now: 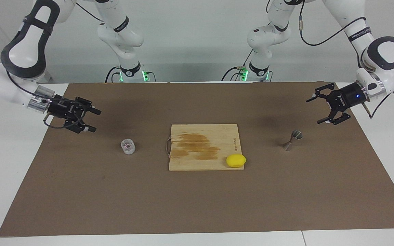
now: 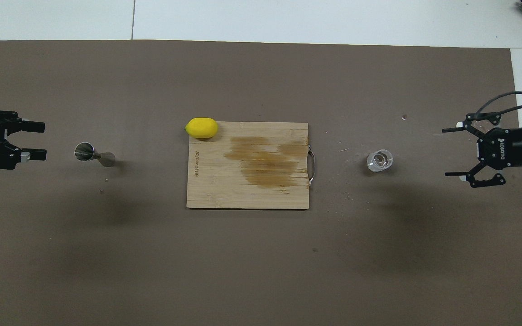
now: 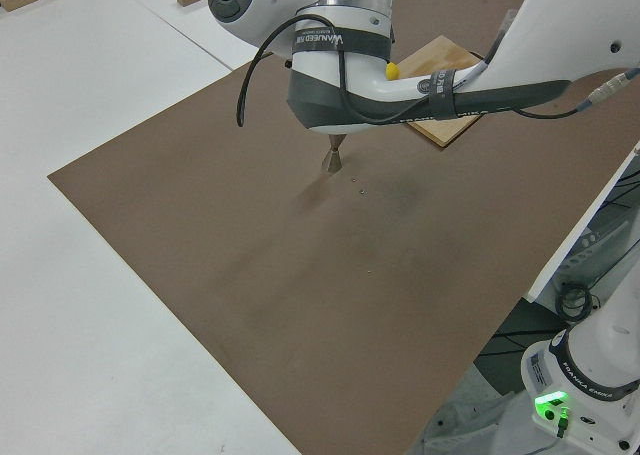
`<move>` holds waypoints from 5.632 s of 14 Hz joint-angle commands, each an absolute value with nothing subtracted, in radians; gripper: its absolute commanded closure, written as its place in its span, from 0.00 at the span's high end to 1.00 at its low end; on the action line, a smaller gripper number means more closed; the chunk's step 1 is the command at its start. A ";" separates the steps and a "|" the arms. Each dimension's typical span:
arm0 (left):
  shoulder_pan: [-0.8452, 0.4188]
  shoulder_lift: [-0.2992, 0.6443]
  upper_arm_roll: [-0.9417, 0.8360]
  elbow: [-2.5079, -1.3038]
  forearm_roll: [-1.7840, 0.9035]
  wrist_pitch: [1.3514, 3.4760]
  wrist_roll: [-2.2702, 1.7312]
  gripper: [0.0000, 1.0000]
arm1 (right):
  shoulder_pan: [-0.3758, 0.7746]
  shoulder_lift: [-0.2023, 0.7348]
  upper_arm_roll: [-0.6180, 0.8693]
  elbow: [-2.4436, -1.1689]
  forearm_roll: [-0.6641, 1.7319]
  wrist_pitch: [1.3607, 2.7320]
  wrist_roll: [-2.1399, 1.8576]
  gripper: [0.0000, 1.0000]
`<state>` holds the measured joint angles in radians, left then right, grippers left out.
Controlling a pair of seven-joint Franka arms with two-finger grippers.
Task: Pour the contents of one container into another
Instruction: 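Reach the left gripper to the metal cup while the right gripper reaches the glass cup, then close the left gripper on the metal cup while the right gripper grips the glass cup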
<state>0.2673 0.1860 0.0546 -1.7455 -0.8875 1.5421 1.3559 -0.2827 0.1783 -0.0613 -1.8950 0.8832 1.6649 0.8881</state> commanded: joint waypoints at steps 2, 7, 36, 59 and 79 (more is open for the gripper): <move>0.325 0.265 0.049 -1.744 -0.957 1.482 1.564 1.00 | -0.290 0.224 -0.052 -1.945 0.954 1.654 1.002 1.00; 0.388 0.321 0.049 -1.807 -1.025 1.465 1.865 1.00 | -0.281 0.359 -0.046 -1.939 0.950 1.658 1.002 1.00; 0.422 0.506 0.046 -1.996 -1.333 1.443 2.517 1.00 | -0.264 0.558 -0.014 -1.884 1.081 1.730 0.749 1.00; 0.338 0.508 0.043 -2.020 -1.451 1.473 2.520 1.00 | -0.239 0.571 -0.015 -1.888 1.114 1.735 0.758 1.00; 0.310 0.509 0.038 -2.003 -1.459 1.499 2.574 0.00 | -0.242 0.563 -0.014 -1.879 1.104 1.718 0.765 0.00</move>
<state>0.3307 0.5133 0.0312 -2.0012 -1.4346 1.4809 2.5579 -0.2345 0.5615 -0.0184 -1.8907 1.0843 1.7283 0.7745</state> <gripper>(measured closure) 0.881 0.485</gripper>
